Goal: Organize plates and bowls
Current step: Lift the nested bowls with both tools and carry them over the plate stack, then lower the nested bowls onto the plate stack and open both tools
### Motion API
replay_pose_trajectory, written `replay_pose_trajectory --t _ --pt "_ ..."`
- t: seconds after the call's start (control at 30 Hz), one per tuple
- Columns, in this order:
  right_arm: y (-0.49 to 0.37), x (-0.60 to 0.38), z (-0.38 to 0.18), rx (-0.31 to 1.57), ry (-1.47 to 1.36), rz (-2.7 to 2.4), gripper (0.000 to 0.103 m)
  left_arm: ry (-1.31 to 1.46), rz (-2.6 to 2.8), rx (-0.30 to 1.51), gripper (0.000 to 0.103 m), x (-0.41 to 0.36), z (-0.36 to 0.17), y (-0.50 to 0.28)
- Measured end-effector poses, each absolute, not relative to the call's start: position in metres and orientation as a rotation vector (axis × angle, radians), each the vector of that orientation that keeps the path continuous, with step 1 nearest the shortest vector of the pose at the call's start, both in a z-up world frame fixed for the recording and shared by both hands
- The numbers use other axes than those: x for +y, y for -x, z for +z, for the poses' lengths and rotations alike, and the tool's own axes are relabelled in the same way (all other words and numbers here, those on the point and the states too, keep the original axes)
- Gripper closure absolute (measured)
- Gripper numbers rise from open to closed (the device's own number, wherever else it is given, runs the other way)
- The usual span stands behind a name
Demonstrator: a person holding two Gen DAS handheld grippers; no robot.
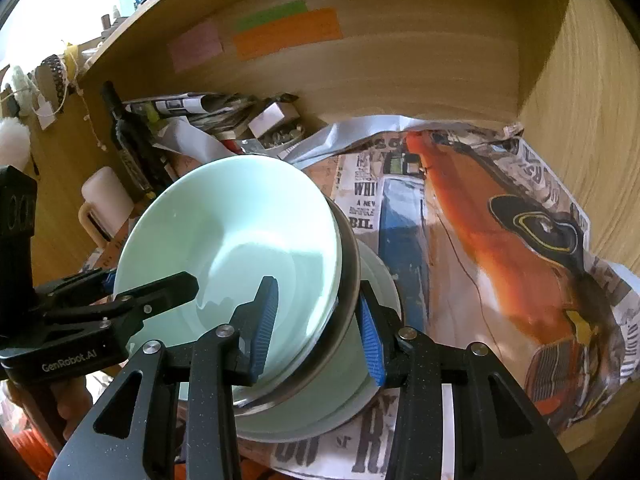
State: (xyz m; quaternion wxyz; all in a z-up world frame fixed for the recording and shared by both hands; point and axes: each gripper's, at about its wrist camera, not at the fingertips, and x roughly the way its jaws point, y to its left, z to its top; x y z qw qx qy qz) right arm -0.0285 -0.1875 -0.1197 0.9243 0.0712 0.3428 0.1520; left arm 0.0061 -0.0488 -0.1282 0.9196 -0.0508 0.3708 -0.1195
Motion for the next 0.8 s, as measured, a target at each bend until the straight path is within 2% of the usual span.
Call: replay_pose_trajectory --t 0.8 --pt "0.015 -0.192 -0.136 0.728 -0.169 0.325 0.065 0.084 -0.266 0.757 0.049 -0.048 -0.141 -0.012"
